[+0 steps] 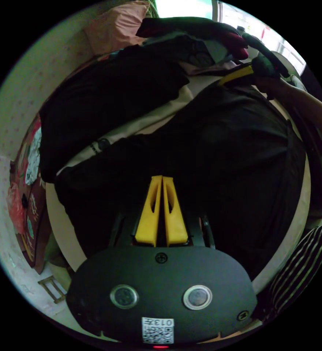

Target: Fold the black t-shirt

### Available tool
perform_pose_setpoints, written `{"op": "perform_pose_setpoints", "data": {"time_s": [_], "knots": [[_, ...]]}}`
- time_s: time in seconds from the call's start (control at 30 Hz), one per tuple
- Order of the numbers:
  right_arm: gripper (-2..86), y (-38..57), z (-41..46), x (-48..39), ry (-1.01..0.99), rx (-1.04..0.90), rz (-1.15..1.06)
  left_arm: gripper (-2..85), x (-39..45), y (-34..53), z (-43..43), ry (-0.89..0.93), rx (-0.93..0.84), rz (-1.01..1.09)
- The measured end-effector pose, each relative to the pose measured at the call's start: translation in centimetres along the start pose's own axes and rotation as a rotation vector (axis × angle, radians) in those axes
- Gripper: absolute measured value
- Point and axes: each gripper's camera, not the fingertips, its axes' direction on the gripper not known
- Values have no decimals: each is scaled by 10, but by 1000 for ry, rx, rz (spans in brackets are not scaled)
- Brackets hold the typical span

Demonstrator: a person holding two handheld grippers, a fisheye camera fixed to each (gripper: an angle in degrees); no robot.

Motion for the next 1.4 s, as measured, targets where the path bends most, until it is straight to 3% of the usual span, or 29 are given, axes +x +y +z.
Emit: {"op": "perform_pose_setpoints", "data": {"time_s": [0.27,0.33,0.5,0.63,0.9,1.03,1.1,1.27,1.4], "knots": [[0,-2,-21,25,-60,73,170,-3,-22,14,-15,4,34,-66],[0,5,-36,20,-70,103,135,-3,-21,17,-29,55,131,-38],[0,7,-37,-45,-132,90,-160,-3,2,-3,-25,60,112,112],[0,0,-14,-53,-113,-4,-160,-3,7,-8,-15,64,67,144],[-1,10,-13,-17,-244,18,-17,-3,-23,7,-15,178,44,42],[-1,43,-49,-7,-156,113,13,-3,-36,54,-43,120,144,-12],[-1,73,-57,2,-59,62,26,-3,-41,87,-55,77,166,-50],[0,131,-31,19,8,-101,58,-3,-48,176,-63,-60,54,-176],[3,163,-31,39,18,-50,161,-1,-56,226,-56,-79,-27,-289]]}}
